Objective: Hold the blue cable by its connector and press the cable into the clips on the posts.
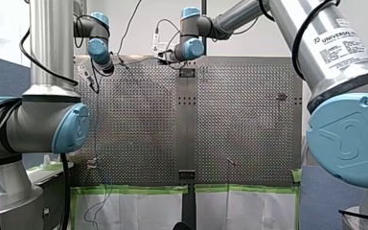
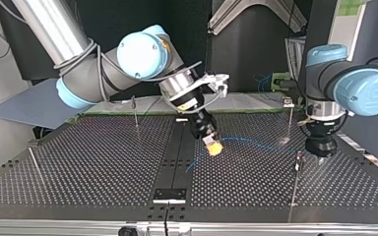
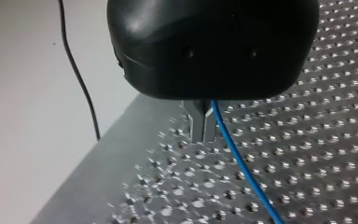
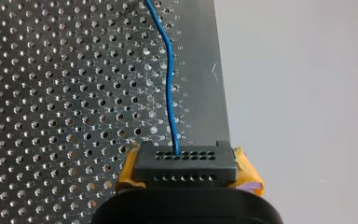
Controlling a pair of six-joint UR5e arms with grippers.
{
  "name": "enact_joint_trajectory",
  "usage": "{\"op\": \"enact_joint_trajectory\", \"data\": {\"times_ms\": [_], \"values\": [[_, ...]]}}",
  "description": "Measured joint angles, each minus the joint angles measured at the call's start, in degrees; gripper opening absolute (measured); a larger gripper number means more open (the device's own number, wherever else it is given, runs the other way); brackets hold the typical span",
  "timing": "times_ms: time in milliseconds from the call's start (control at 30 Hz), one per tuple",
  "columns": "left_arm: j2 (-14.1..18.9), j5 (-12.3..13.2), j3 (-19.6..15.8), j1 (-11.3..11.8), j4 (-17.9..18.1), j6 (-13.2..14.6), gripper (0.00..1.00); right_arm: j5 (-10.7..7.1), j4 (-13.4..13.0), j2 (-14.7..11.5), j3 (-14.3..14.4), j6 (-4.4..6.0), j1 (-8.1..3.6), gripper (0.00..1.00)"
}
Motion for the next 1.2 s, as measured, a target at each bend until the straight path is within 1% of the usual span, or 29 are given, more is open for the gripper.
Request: {"op": "enact_joint_trajectory", "data": {"times_ms": [167,267,433,567,733,900,1033,1200], "values": [[-0.1,0.0,1.2,0.3,-0.2,-0.2,0.00,0.01,-0.1,0.0,0.0,-0.14,-0.33,0.00],[-0.1,-0.1,1.5,0.3,-0.5,-0.2,0.00,-0.04,0.0,0.1,0.0,-0.41,-0.30,0.00],[0.3,-2.0,1.5,-0.1,-2.4,0.0,0.00,-0.05,0.0,0.1,0.0,-1.02,0.17,0.00],[1.7,-3.7,1.4,-0.5,-3.8,0.1,0.00,-0.04,0.1,0.1,0.0,-1.33,0.57,0.00],[4.0,-5.1,1.4,-0.6,-4.4,-0.3,0.00,-0.03,0.1,0.0,0.0,-1.81,1.07,0.00],[4.7,-5.9,1.4,-0.9,-4.9,-0.5,0.00,-0.02,0.3,-0.6,0.0,-2.13,1.30,0.00],[4.7,-6.3,1.3,-1.0,-4.9,-0.5,0.00,-0.02,0.3,-1.4,0.0,-2.08,1.12,0.00],[4.6,-6.3,1.3,-1.3,-4.7,-0.1,0.00,-0.02,0.4,-1.5,0.0,-1.95,0.65,0.00]]}}
